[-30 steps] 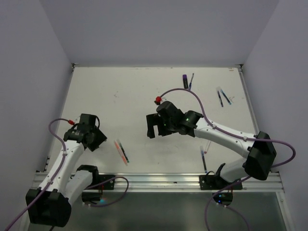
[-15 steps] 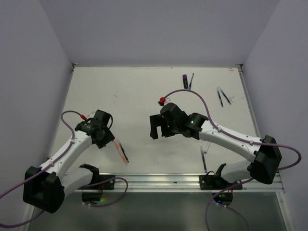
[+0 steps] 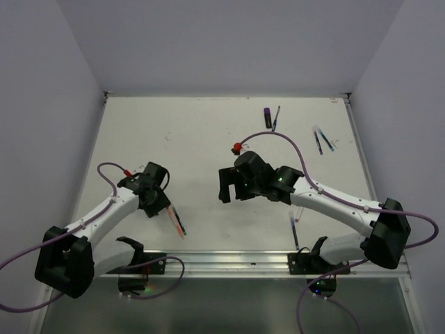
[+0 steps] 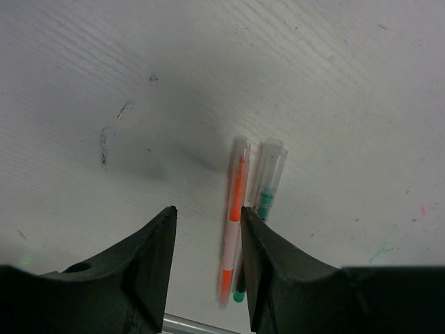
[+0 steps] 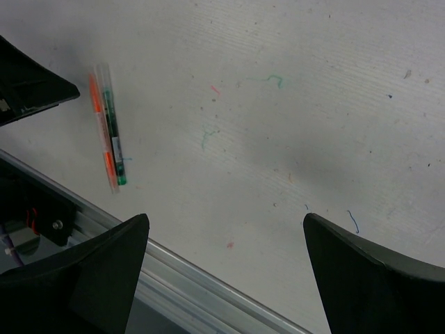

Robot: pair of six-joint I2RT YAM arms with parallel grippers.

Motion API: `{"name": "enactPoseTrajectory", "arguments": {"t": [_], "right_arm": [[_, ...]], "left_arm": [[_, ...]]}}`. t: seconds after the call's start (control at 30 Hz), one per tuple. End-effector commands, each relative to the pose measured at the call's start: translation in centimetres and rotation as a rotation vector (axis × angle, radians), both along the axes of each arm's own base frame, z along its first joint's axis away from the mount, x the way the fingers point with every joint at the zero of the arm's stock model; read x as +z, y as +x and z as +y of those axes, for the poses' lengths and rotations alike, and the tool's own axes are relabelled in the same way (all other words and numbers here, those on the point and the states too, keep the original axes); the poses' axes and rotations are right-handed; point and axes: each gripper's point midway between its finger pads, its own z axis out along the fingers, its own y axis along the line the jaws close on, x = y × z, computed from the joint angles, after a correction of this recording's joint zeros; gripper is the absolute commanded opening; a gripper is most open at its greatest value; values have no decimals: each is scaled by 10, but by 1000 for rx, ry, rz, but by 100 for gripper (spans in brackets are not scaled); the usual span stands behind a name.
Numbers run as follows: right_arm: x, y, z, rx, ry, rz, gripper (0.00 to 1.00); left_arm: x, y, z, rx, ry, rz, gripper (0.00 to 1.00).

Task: Open the pen caps

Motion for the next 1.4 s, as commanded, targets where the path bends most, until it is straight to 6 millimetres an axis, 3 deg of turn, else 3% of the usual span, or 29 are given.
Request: {"name": "enactPoseTrajectory", "arguments": {"t": [0.0,0.33,0.6,0.7,0.87,0.97,1.1,1.2,1.23,1.3,1.33,1.37], "right_arm": [[17,5,1,-26,52,-45,98],[14,3,-5,-40,52,-47,98],[15,3,-6,-46,48,-54,98],[14,3,-7,-48,42,-53,98],[12,4,-8,-51,35,-54,98],[11,4,-8,-50,34,-53,98],[9,2,-7,-39,34,-47,98],[6,-1,-4,-8,42,-41,98],[10,0,3,11,73,-49,98],[7,-11,19,98,134,-16,97],[19,-9,37,140,222,-45,97],[25,-22,52,218,304,-9,96]], "left_arm": [[-7,10,-6,12,-5,-26,45],[-19,12,-9,2,14,-11,45],[-36,0,-3,-5,67,45,42],[-38,-4,-1,-12,80,54,33],[-36,-9,5,-28,100,48,3],[-33,-9,2,-50,79,39,0],[-12,-6,0,-70,70,4,0],[26,1,-2,-123,49,-97,0],[52,10,-10,-153,-6,-205,0],[80,15,-38,-303,-144,-324,0],[114,28,-57,-355,-246,-504,0],[123,28,-70,-403,-316,-563,0]]}}
